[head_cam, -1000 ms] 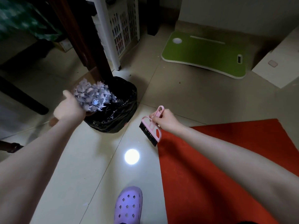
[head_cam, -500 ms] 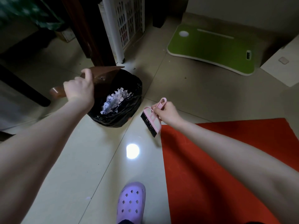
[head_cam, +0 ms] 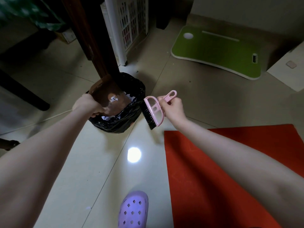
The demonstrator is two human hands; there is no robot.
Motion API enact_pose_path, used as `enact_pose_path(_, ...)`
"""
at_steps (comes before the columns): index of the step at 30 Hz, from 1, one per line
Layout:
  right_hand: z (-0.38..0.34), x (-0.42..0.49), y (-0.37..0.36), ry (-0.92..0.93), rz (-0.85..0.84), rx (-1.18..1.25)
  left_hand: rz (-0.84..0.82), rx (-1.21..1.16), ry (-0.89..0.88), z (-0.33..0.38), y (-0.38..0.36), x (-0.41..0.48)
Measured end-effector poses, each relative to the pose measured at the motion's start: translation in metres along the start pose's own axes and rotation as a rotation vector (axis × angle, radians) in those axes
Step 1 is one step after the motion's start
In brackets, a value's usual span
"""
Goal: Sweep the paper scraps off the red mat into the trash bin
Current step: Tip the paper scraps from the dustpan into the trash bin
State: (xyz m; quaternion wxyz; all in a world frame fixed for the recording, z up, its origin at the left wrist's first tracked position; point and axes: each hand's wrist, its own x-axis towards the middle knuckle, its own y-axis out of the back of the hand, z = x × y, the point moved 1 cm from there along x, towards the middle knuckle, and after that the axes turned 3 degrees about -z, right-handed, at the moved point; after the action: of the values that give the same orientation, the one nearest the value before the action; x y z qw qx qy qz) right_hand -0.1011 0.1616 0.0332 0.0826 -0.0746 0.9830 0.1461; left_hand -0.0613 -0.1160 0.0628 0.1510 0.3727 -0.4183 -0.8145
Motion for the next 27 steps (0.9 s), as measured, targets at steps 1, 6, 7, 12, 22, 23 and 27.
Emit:
enact_pose_path(1, -0.003, 0.004, 0.001, -0.004, 0.022, 0.046, -0.039, -0.018, -0.003, 0.002, -0.003, 0.005)
enact_pose_path(6, -0.026, 0.024, -0.007, -0.007, 0.076, 0.298, -0.118, -0.001, 0.008, 0.011, -0.015, 0.028)
enact_pose_path(7, -0.032, 0.027, -0.012, -0.03, 0.058, 0.369, -0.123, 0.041, 0.009, 0.012, -0.018, 0.03)
enact_pose_path(12, -0.051, 0.046, -0.057, 0.026, -0.052, 0.317, -0.192, 0.233, 0.005, 0.004, -0.032, 0.034)
enact_pose_path(22, -0.055, 0.047, -0.118, 0.089, -0.354, -0.447, -0.026, 0.455, -0.164, -0.006, -0.036, 0.029)
enact_pose_path(23, -0.051, 0.043, -0.12, 0.088, -0.397, -0.483, -0.012, 0.43, -0.16, -0.005, -0.037, 0.028)
enact_pose_path(27, -0.035, 0.029, -0.11, 0.061, -0.386, -0.51, 0.015, 0.401, -0.178, -0.003, -0.036, 0.018)
